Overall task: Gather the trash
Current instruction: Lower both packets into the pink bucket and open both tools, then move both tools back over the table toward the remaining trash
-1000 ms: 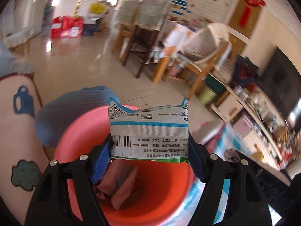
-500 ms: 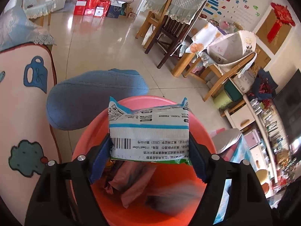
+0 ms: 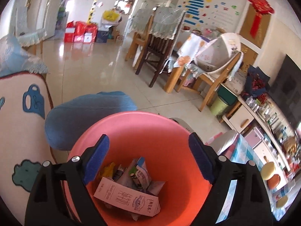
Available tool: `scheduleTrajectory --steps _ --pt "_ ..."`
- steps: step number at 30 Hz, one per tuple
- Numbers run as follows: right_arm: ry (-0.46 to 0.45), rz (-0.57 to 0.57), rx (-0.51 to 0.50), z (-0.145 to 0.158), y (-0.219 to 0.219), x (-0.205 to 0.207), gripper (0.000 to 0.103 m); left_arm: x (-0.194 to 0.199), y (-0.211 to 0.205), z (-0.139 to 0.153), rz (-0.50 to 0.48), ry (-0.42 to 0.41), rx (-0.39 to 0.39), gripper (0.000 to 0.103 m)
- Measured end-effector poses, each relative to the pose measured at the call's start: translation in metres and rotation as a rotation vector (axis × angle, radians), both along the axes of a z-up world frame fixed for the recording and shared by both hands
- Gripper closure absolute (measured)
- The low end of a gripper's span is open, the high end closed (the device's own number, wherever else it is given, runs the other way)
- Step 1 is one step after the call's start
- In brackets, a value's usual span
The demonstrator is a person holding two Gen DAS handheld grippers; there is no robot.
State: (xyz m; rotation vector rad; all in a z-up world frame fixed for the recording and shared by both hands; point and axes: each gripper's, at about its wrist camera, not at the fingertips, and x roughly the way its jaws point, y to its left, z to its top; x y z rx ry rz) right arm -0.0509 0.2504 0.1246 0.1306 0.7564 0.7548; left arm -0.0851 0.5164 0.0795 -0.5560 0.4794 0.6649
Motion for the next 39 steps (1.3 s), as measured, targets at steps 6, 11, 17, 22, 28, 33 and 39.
scheduleTrajectory --steps 6,11,17,22,28,33,39 --pt "-0.078 -0.071 -0.045 -0.001 -0.044 -0.018 0.014 0.009 -0.027 0.004 -0.112 -0.034 0.035 0.016" --pt "-0.139 -0.142 -0.040 0.003 -0.079 -0.032 0.008 0.017 -0.054 0.008 -0.246 -0.064 0.046 0.016" --pt "-0.203 -0.170 -0.083 0.004 -0.100 -0.045 0.005 0.029 -0.088 0.011 -0.390 -0.053 0.012 0.016" --pt "-0.217 -0.183 -0.126 -0.001 -0.111 -0.055 0.005 0.036 -0.123 0.012 -0.445 0.017 0.083 0.016" --pt "-0.187 -0.200 -0.120 -0.008 -0.132 -0.061 0.005 0.030 -0.153 0.016 -0.492 0.013 0.121 0.016" --pt "-0.156 -0.203 -0.114 -0.012 -0.147 -0.062 0.005 0.023 -0.178 0.016 -0.525 -0.001 0.147 0.016" --pt "-0.171 -0.213 -0.102 -0.013 -0.167 -0.064 0.005 0.019 -0.211 0.016 -0.592 0.020 0.212 0.016"
